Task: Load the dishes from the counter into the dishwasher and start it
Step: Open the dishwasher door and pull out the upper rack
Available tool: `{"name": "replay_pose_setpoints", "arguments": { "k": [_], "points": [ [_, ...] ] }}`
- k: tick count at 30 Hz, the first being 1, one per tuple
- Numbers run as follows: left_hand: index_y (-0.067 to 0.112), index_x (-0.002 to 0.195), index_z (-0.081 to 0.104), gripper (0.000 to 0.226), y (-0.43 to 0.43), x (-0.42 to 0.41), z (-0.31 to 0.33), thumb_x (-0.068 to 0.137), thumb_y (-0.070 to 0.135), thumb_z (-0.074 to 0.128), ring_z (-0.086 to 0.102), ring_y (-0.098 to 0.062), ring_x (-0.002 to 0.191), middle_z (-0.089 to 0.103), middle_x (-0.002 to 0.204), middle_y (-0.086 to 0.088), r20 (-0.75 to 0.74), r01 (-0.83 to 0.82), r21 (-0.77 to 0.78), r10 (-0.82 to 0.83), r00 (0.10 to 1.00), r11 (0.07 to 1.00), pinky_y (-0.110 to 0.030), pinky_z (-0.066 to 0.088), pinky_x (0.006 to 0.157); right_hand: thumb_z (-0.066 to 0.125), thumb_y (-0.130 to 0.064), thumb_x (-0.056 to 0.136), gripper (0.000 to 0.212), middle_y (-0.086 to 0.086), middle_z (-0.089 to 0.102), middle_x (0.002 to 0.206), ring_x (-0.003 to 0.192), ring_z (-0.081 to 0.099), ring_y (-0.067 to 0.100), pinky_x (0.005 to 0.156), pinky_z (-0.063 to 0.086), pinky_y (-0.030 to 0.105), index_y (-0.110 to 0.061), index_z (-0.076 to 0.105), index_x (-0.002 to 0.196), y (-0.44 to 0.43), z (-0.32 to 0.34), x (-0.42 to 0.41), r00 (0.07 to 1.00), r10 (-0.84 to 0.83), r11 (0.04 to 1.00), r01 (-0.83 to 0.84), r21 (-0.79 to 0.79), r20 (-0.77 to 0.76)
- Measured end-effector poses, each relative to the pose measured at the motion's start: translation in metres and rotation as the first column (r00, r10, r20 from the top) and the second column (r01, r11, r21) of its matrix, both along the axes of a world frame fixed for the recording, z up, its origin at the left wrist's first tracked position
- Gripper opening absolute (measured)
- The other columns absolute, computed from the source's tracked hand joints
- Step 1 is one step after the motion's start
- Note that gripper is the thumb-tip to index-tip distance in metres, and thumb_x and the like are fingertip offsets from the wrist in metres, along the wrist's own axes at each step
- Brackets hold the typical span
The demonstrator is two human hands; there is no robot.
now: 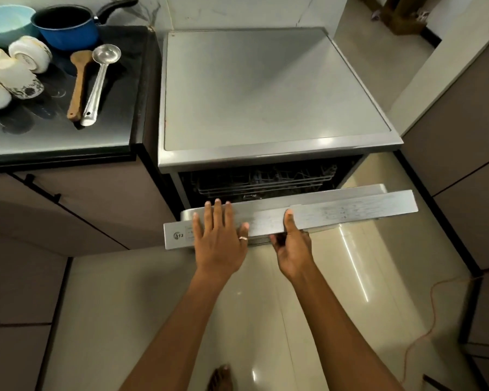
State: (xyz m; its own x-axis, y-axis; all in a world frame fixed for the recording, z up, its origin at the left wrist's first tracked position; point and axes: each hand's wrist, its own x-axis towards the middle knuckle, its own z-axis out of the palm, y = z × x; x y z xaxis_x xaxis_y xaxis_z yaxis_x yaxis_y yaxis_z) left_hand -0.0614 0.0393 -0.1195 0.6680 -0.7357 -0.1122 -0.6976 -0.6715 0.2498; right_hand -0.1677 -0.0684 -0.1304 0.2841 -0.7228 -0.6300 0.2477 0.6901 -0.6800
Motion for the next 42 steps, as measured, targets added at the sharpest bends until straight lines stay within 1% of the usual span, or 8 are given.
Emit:
{"name": "replay_pose_setpoints", "arguments": {
  "k": [19,23,26,28,31,34,37,42],
  "points": [
    [0.029,0.161,0.007,0.07,0.092,-0.133,-0.054,0.103,0.052,0.036,0.013,-0.034,0.154,0.008,0.169,-0.01,0.027,-0.078,0.134,0.075,0.997,0.988,-0.05,0.013,0.125,0.072,-0.033,0.091,0.021,0.012,0.069,0.112,0.11,0.065,0.025,0.105,0.051,0.046,-0.023,0.06,0.106,0.081,-0.042,-0.129,0.987,0.156,0.978,-0.151,0.145,-0.028],
    [0.026,0.162,0.005,0.073,0.1,-0.151,-0.064,0.102,0.053,0.038,0.015,-0.033,0.154,0.01,0.169,-0.01,0.04,-0.097,0.162,0.091,0.995,0.982,-0.05,0.013,0.125,0.066,-0.058,0.089,0.038,0.014,0.071,0.106,0.105,0.069,0.031,0.092,0.059,0.043,-0.023,0.061,0.103,0.09,-0.053,-0.15,0.91,0.341,0.937,-0.311,0.156,-0.236],
    [0.023,0.161,0.013,0.077,0.105,-0.157,-0.069,0.099,0.054,0.047,0.016,-0.032,0.154,0.02,0.166,-0.009,0.067,-0.103,0.18,0.092,0.993,0.978,-0.052,0.009,0.125,0.053,-0.074,0.088,0.054,0.015,0.074,0.081,0.074,0.074,0.023,0.075,0.064,0.045,-0.022,0.066,0.086,0.09,-0.049,-0.169,0.535,0.548,0.749,-0.657,0.091,-0.643],
    [0.023,0.16,0.015,0.079,0.106,-0.157,-0.069,0.097,0.055,0.051,0.014,-0.03,0.154,0.024,0.164,-0.008,0.07,-0.086,0.206,0.073,0.995,0.975,-0.052,0.007,0.124,0.052,-0.062,0.095,0.049,0.004,0.069,0.07,0.067,0.069,0.021,0.072,0.062,0.043,-0.019,0.065,0.075,0.088,-0.043,-0.179,0.288,0.284,0.537,-0.838,-0.097,-0.914],
    [0.024,0.157,0.024,0.079,0.107,-0.156,-0.067,0.093,0.057,0.057,0.024,-0.028,0.15,0.032,0.158,-0.007,0.061,-0.075,0.205,0.064,0.996,0.976,-0.051,0.01,0.125,0.053,-0.044,0.101,0.029,0.003,0.069,0.102,0.096,0.066,0.022,0.08,0.056,0.035,-0.018,0.065,0.105,0.082,-0.034,-0.176,0.383,-0.111,0.233,-0.887,-0.399,-0.917],
    [0.021,0.154,0.028,0.075,0.105,-0.156,-0.066,0.094,0.056,0.056,0.026,-0.026,0.15,0.035,0.157,-0.005,0.038,-0.06,0.197,0.053,0.998,0.978,-0.051,0.01,0.125,0.045,-0.049,0.102,0.054,0.007,0.045,0.154,0.145,0.038,0.028,0.117,0.034,0.047,-0.016,0.046,0.145,0.072,-0.051,-0.167,0.208,-0.096,0.003,-0.978,-0.21,-0.973],
    [0.016,0.155,0.028,0.072,0.102,-0.159,-0.068,0.097,0.053,0.051,0.021,-0.024,0.153,0.032,0.162,-0.004,-0.012,-0.048,0.166,0.051,0.999,0.985,-0.05,0.008,0.126,0.031,-0.051,0.105,0.06,0.003,0.02,0.167,0.156,0.009,0.026,0.125,0.012,0.05,-0.022,0.026,0.158,0.073,-0.074,-0.175,0.048,-0.061,-0.07,-0.997,-0.044,-0.997],
    [0.019,0.139,0.046,0.052,0.106,-0.16,-0.072,0.099,0.051,0.049,0.043,-0.022,0.14,0.052,0.145,-0.003,-0.039,-0.023,0.147,0.029,0.999,0.989,-0.048,0.013,0.126,0.032,-0.046,0.106,0.055,0.002,0.03,0.164,0.155,0.016,0.025,0.125,0.01,0.048,-0.023,0.034,0.156,0.084,-0.09,-0.191,0.104,-0.081,-0.05,-0.994,-0.1,-0.991]
  ]
}}
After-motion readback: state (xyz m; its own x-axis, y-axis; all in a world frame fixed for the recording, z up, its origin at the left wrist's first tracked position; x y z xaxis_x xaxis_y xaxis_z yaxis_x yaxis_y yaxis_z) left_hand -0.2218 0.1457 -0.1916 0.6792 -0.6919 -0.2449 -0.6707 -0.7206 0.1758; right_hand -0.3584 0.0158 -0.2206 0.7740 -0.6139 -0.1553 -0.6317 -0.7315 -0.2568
